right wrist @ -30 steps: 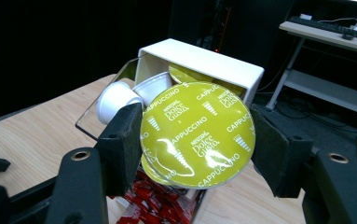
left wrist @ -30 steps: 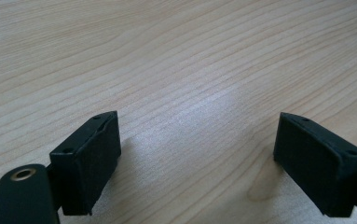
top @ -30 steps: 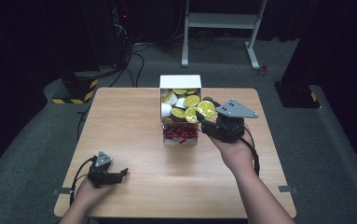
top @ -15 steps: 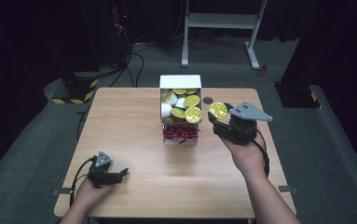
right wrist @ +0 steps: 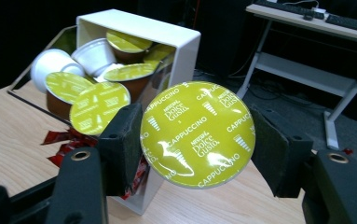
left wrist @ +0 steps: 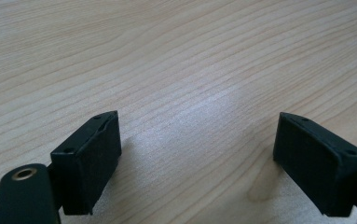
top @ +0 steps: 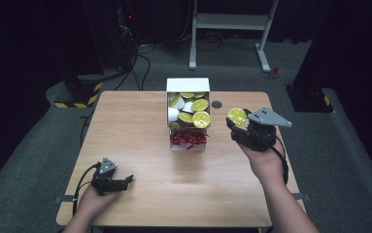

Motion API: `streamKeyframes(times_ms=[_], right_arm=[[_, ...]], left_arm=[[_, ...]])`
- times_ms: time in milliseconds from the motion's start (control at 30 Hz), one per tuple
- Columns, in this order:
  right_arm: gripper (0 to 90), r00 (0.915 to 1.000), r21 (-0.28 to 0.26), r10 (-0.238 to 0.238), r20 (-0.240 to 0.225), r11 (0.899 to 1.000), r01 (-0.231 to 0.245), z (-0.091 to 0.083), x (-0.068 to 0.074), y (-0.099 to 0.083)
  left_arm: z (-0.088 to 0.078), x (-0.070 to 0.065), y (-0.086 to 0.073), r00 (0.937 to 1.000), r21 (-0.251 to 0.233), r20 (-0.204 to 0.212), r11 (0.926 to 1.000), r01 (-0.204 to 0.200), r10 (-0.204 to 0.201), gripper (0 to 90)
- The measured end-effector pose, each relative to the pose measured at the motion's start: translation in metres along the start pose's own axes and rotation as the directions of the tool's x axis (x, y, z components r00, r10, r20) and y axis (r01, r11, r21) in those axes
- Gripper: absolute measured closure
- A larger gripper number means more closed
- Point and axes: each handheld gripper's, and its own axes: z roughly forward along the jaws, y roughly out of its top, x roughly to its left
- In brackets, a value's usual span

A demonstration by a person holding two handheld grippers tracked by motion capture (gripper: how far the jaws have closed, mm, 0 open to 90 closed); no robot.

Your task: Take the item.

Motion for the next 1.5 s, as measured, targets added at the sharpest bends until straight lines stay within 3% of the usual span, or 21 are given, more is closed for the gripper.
streamKeyframes(times_ms=[467, 1033, 1500], right_arm=[[38.5, 0.9990, 0.060, 0.006, 0.043, 0.998, -0.009, 0.015, -0.016, -0.025], [38.5, 0.9952, 0.118, 0.065, 0.073, 0.990, -0.073, 0.040, -0.033, -0.073], [38.5, 0.9947, 0.164, 0.052, 0.089, 0.984, -0.066, 0.066, -0.032, -0.106]], left_arm=[[0.000, 0.000, 0.000, 1.0000, 0.001, -0.003, 1.0000, 0.004, -0.004, 15.6], [0.000, 0.000, 0.000, 1.0000, -0.002, -0.007, 1.0000, 0.004, -0.004, 16.2], [0.000, 0.000, 0.000, 0.9999, -0.002, -0.012, 1.0000, 0.004, -0.004, 16.5]])
